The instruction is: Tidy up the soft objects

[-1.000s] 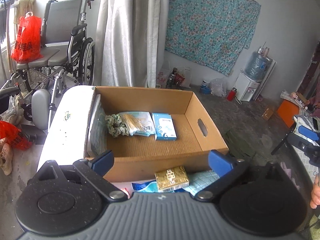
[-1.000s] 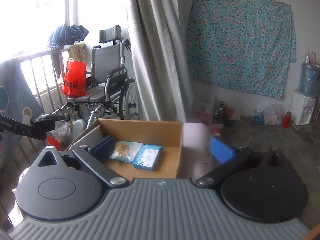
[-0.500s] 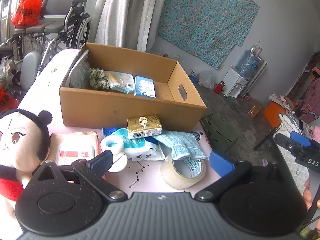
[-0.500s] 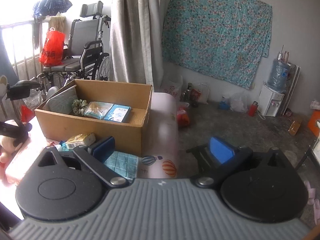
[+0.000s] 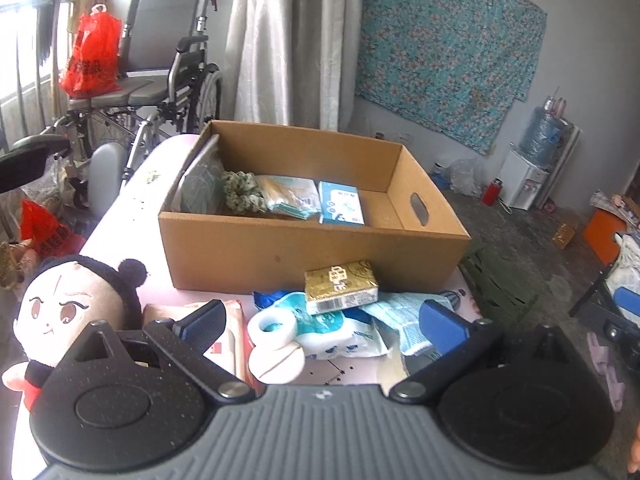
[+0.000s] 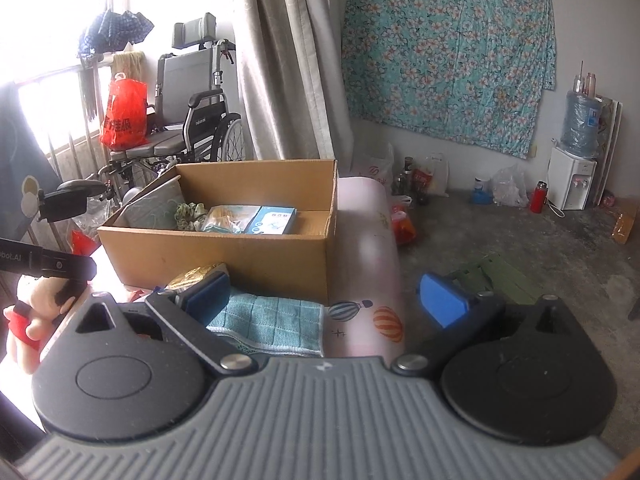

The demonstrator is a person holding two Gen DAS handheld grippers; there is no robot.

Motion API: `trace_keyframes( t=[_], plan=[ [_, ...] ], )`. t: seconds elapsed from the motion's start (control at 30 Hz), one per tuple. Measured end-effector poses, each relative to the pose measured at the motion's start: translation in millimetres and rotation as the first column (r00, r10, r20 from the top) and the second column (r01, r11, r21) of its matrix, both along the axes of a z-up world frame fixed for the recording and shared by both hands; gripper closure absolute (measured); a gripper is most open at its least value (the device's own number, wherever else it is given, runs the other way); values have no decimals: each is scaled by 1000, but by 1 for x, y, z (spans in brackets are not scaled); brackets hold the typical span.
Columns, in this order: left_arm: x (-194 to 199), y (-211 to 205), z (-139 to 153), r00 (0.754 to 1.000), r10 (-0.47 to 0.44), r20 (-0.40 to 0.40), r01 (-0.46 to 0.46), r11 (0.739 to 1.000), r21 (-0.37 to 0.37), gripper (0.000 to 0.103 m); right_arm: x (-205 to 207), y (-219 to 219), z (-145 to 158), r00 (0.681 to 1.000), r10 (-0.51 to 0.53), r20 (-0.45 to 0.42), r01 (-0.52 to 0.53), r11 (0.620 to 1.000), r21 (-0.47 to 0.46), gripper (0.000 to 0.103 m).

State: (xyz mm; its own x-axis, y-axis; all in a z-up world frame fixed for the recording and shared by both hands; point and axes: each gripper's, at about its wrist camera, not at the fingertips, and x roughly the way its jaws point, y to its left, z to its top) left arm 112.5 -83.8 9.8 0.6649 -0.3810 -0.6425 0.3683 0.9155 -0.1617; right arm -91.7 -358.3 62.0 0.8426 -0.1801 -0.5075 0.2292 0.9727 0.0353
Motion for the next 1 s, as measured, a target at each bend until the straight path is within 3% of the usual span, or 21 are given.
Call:
trace_keyframes(
  t=[0.17, 0.47, 0.73, 1.0],
  plan=[
    [22, -2, -4, 999, 18, -50, -21, 998, -53, 0, 17, 3, -12, 999, 51, -8, -51, 999, 4, 1],
    [53, -25, -19, 992, -37, -123, 35, 999, -21, 0, 48, 14, -49, 987, 140, -81, -134, 988, 77, 1],
    [81, -40, -34, 977, -51, -205, 46, 999, -29, 0, 76, 27, -74, 973, 202, -116, -192, 978, 86, 1],
    [121, -64, -52, 940, -56, -336, 47, 998, -35, 0, 86, 29, -87, 966, 231, -115, -220, 970, 103, 1]
  ],
)
